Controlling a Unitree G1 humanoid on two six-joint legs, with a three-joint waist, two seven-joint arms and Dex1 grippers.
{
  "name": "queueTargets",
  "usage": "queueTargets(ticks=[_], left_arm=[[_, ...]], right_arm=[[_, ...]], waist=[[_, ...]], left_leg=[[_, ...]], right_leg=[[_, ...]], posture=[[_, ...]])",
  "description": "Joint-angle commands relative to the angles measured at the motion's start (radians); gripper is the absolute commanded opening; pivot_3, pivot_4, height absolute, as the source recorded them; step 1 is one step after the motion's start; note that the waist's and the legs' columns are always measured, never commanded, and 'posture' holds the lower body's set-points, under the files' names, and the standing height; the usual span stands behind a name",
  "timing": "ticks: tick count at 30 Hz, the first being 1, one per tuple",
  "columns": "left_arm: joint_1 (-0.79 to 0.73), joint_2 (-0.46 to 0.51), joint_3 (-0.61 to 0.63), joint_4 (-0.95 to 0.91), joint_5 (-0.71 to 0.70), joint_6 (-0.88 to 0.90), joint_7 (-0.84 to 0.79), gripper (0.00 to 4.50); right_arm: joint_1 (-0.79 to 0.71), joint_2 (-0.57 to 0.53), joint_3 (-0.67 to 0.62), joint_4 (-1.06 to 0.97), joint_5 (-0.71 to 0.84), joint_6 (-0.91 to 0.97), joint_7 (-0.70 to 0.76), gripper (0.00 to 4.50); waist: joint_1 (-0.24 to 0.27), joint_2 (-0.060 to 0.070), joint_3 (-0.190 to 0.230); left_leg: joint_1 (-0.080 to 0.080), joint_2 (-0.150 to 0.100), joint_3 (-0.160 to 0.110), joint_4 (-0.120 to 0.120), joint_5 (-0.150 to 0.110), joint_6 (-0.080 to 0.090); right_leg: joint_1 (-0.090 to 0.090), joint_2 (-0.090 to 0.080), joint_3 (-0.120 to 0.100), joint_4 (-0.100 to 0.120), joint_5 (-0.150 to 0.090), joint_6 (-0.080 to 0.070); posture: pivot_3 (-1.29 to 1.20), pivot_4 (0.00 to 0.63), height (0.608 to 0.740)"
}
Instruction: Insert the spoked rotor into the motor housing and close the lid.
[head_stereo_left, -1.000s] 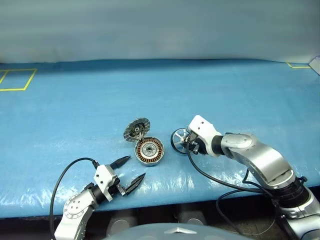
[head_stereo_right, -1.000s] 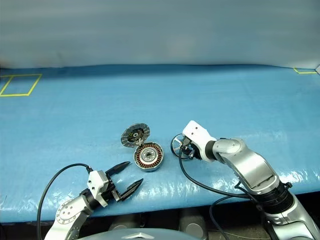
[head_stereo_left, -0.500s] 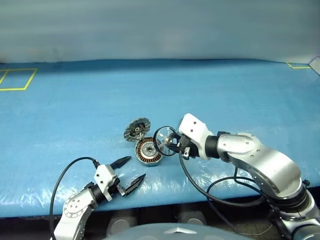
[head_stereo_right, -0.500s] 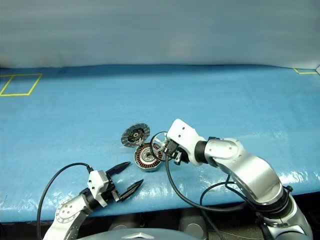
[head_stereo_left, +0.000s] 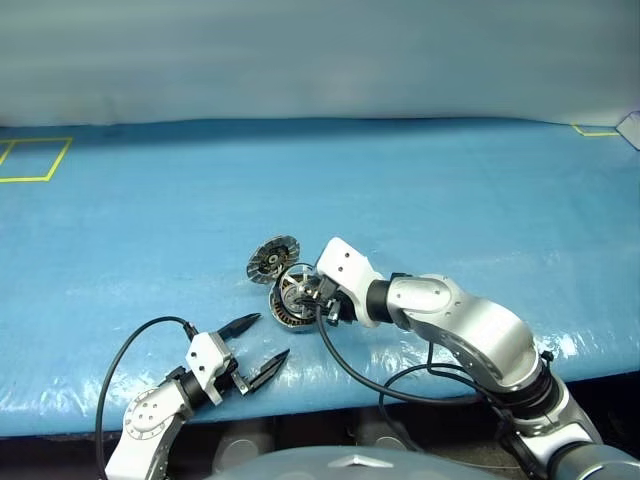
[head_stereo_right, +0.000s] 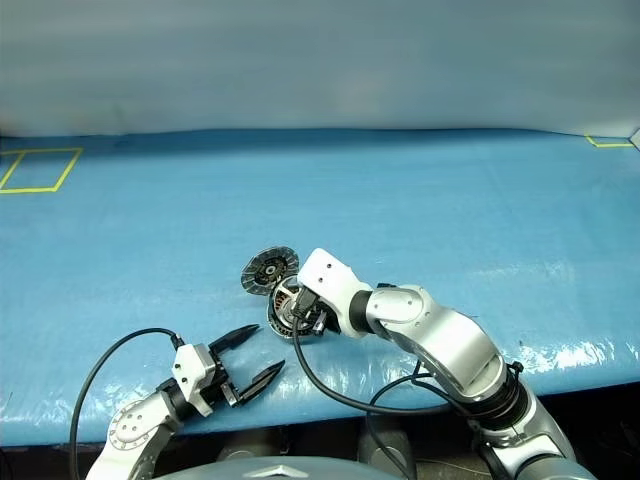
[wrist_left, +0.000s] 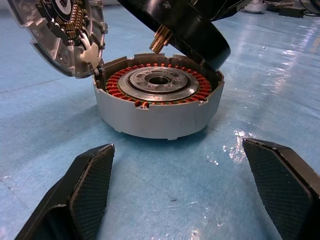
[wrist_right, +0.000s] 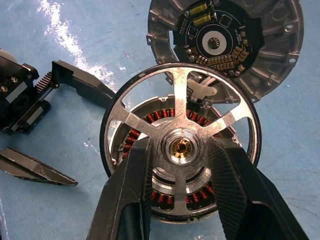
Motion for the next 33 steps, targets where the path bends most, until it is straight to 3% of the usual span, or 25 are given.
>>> queueTargets(ticks=[1,8,19,26,31,33], left_arm=[[0.008,0.004,0.022,0.022,0.032,-0.053,0.02,4.5],[-0.015,-0.011,0.023,0.052,0.064,-0.128,0.065,4.5],[-0.026,-0.01,0.006,0.009,0.067,-0.096,0.086,4.5],[-0.021,-0.005,0.003,-0.015,0.064,-0.073,0.089,4.5],[-0.021,-0.002,0.003,-0.028,0.06,-0.058,0.087,4.5],[-0.022,0.0,0.003,-0.031,0.054,-0.052,0.083,4.5]], right_arm=[[-0.013,-0.005,-0.006,-0.014,-0.002,-0.022,0.007,1.33],[-0.015,-0.026,-0.003,-0.027,0.015,0.009,0.02,1.33],[0.004,-0.027,0.044,0.014,0.002,-0.001,0.019,1.33],[-0.025,0.004,-0.019,-0.019,0.013,0.02,-0.008,3.55],[-0.029,0.042,-0.1,-0.064,0.047,0.071,-0.031,3.55],[-0.01,0.072,-0.127,-0.069,0.058,0.085,-0.051,3.15]], waist=[[0.0,0.0,0.0],[0.001,0.0,0.0],[0.002,0.0,0.0],[0.001,0.0,0.0],[0.001,0.0,0.0],[0.001,0.0,0.0]], left_leg=[[0.0,0.0,0.0,0.0,0.0,0.0],[0.0,0.0,0.0,0.0,0.0,0.0],[0.0,0.0,0.0,0.0,0.0,0.0],[0.0,0.0,0.0,0.0,0.0,0.0],[0.0,0.0,0.0,0.0,0.0,0.0],[0.0,0.0,0.0,0.0,0.0,0.0]], right_leg=[[0.0,0.0,0.0,0.0,0.0,0.0],[0.0,0.0,0.0,0.0,0.0,0.0],[0.0,0.0,0.0,0.0,0.0,0.0],[0.0,0.0,0.0,0.0,0.0,0.0],[0.0,0.0,0.0,0.0,0.0,0.0],[0.0,0.0,0.0,0.0,0.0,0.0]], posture=[[0.0,0.15,0.74],[0.0,0.15,0.74],[0.0,0.15,0.74],[0.0,0.15,0.74],[0.0,0.15,0.74],[0.0,0.15,0.74]])
